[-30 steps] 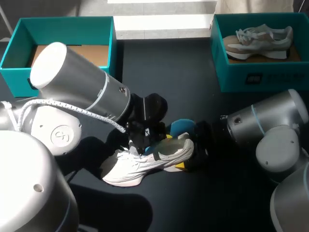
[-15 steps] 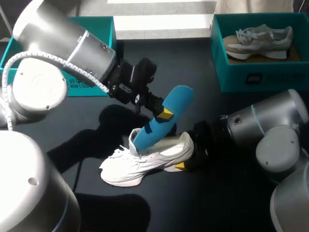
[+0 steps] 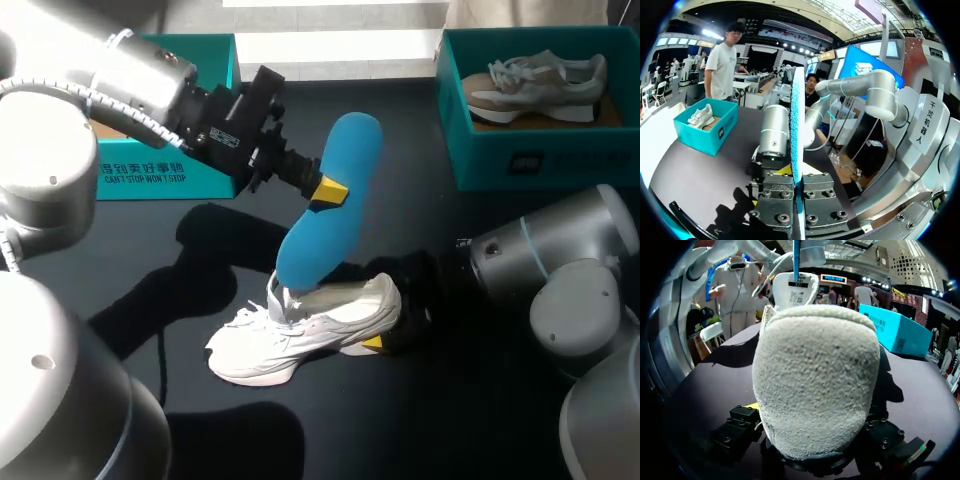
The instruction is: Take the shoe out of the shoebox, open the shoe tongue, remove and reinsert the insole, then place the shoe into the shoebox
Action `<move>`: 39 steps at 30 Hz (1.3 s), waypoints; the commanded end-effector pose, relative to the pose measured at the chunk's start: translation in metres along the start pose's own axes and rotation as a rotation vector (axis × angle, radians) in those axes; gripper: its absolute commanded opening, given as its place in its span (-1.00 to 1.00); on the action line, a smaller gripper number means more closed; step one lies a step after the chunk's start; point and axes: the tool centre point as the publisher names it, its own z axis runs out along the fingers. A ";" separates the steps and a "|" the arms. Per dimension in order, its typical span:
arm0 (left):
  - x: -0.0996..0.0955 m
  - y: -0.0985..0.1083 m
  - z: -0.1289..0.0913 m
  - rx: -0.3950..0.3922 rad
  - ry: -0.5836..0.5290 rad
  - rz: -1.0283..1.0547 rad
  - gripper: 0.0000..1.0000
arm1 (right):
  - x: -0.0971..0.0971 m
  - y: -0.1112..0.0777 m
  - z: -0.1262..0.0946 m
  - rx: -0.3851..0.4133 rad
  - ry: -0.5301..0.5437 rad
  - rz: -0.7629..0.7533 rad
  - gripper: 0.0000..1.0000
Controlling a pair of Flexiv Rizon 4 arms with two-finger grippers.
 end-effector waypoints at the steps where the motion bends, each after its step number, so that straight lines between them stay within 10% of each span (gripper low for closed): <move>1: 0.004 0.004 -0.001 0.013 -0.007 0.001 -1.00 | -0.002 -0.003 0.005 0.002 -0.002 0.000 -1.00; 11: 0.012 -0.016 -0.011 0.170 0.127 -0.133 -1.00 | -0.002 -0.003 0.005 0.002 -0.002 0.000 -1.00; 22: 0.030 -0.091 -0.026 0.430 0.199 -0.307 -1.00 | -0.002 -0.003 0.005 0.002 -0.002 0.000 -1.00; 39: 0.054 -0.140 -0.006 0.295 0.270 -0.360 -1.00 | -0.002 -0.003 0.005 0.002 -0.002 0.000 -1.00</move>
